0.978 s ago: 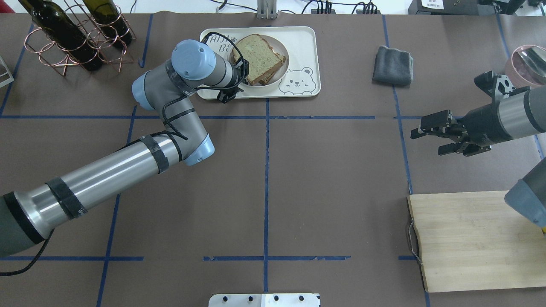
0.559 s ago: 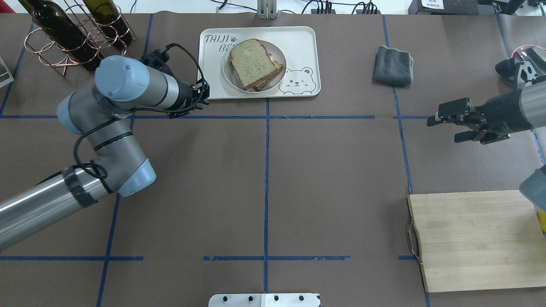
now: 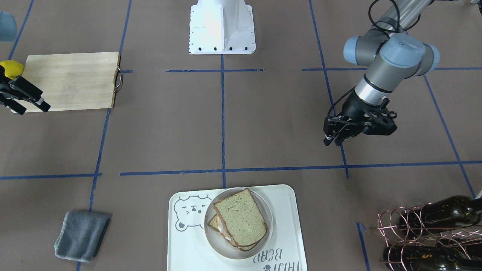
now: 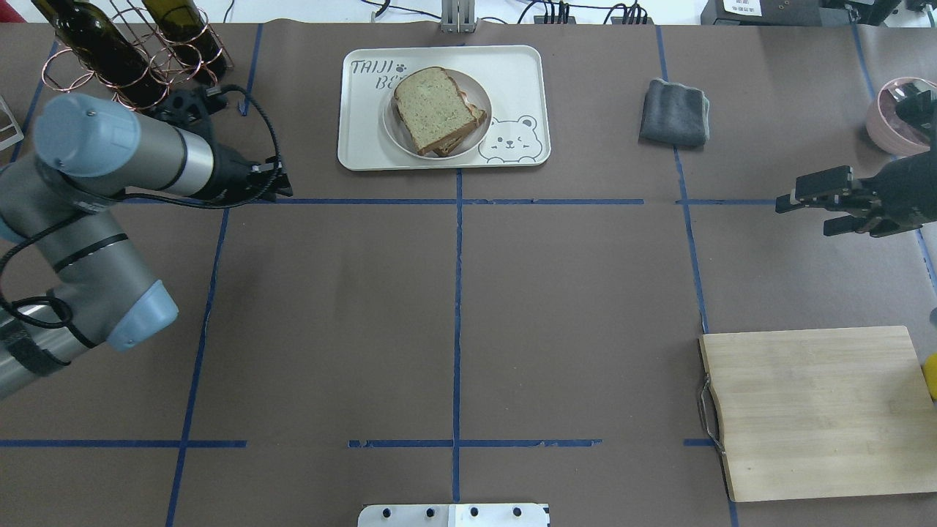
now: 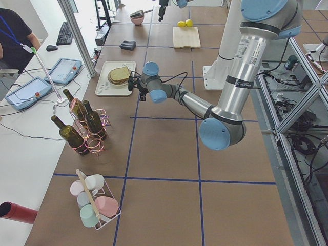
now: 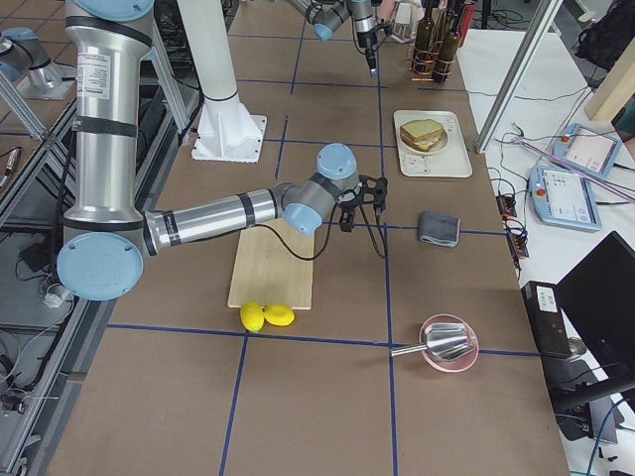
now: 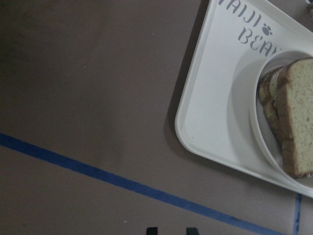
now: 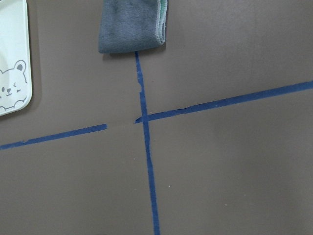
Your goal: Make sandwich and place on tray
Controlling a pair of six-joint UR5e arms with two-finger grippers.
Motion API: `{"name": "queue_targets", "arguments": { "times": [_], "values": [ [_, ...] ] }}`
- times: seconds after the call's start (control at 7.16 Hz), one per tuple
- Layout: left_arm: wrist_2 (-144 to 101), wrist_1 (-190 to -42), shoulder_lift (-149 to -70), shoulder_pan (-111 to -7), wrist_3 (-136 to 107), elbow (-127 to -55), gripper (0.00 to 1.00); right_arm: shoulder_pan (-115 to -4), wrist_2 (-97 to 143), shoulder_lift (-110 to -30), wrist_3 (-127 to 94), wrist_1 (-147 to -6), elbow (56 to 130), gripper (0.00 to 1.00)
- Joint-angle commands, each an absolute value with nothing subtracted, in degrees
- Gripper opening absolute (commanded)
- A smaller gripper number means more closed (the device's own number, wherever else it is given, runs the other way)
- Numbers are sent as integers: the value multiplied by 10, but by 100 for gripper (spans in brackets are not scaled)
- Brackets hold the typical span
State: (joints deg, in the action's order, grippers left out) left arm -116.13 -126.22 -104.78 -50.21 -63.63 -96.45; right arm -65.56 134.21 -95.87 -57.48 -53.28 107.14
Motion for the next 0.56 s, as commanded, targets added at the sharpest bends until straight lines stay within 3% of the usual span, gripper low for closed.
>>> {"name": "queue_targets", "arguments": {
  "times": [0.0,0.42],
  "values": [
    [-1208,-1263,-958,-561,-478,-1010,100,-709,1347,-985,-375,-630,1072,100],
    [-1290,-1261,-825,-712,-164,-1036,100,-796,1389,-1006,-159,-766,1075,100]
  ]
}}
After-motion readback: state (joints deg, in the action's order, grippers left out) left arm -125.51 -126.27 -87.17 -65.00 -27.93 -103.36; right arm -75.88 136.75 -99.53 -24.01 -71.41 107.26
